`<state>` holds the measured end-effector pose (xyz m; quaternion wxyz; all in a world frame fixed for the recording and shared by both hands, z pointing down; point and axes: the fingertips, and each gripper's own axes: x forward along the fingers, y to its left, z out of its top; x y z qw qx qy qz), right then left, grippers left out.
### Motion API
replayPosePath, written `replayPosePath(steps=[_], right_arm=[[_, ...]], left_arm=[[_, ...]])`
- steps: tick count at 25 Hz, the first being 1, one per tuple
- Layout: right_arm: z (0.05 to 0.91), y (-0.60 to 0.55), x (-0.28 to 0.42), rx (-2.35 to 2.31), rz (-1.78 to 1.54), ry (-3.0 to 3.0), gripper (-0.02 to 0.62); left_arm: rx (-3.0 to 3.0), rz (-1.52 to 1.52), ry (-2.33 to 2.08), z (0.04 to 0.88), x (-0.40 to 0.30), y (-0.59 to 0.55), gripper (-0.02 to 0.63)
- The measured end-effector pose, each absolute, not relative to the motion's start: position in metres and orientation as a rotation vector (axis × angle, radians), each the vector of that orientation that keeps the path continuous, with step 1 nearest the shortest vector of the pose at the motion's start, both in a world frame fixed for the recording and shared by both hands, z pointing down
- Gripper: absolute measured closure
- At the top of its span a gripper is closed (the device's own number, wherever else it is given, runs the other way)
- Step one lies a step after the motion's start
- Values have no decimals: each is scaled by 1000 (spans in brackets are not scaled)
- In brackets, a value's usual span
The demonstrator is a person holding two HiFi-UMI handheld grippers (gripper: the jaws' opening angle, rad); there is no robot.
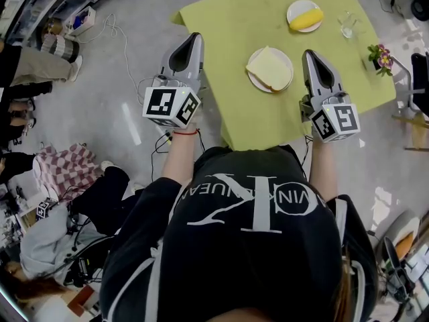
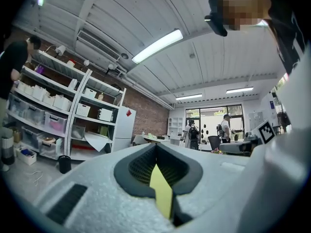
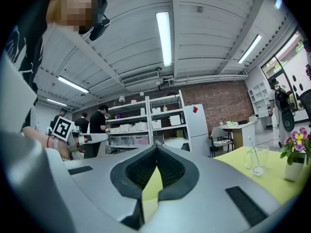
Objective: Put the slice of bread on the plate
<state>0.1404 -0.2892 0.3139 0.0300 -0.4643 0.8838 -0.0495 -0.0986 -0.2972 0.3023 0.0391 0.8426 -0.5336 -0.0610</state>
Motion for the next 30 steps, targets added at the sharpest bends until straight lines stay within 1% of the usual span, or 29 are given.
replayPosePath(steps=[11,18,23,30], right_arm=[[315,-290,134,-1430,-154,2726,594],[310,-268,169,-1436,-160,2718,594],[319,-288,136,-1445,-174,2723,594],[322,-292,137,-1456,-190,2720,594]], left_arm=[[2580,-192,-1667,301,-108,-294,595],[2582,-186,-1661,297,-73,-272,595],[2572,-180,-1661,305,-108,-292,595],[2568,-179,-1660,307,-108,-294,595]])
